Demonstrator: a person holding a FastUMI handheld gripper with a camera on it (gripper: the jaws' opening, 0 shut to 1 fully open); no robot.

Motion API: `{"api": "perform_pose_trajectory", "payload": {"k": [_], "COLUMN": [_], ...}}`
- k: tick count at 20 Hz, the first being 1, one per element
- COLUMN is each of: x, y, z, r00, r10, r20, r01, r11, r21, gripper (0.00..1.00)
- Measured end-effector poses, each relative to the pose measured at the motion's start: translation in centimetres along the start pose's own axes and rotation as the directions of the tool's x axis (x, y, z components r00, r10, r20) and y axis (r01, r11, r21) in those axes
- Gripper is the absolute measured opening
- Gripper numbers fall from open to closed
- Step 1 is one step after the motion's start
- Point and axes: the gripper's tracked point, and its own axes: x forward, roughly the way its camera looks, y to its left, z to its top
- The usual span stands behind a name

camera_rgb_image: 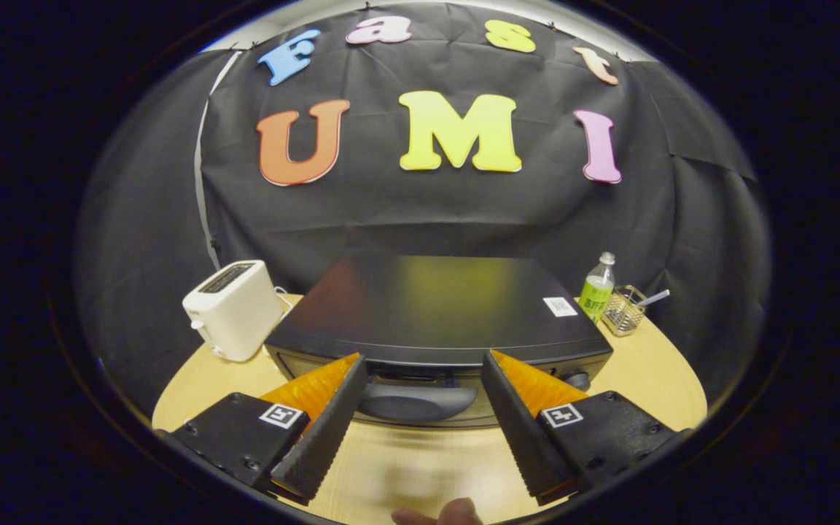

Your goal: Open the toaster oven, put the food inside, and close the toaster oven door.

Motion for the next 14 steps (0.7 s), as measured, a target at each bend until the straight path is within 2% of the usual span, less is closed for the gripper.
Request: {"api": "perform_pose_trajectory", "payload": {"k": [2,3,7,12,14], "x": [0.7,1.7,1.1,-1.3,-2.2], "y": [0.3,0.5,0.5,0.8,0.8], "z": [-1.0,-0.2,-1.4,-3.1,-4.7], "r00": [0.999,1.0,1.0,0.999,0.998], "r10": [0.01,0.002,-0.015,0.02,0.006], "r20": [-0.033,-0.002,-0.012,-0.049,-0.06], "r01": [-0.01,-0.002,0.015,-0.021,-0.007], "r11": [1.0,1.0,1.0,1.0,1.0], "r21": [0.0,0.01,0.004,-0.012,-0.026], "gripper": [1.0,1.0,1.0,1.0,1.0]}}
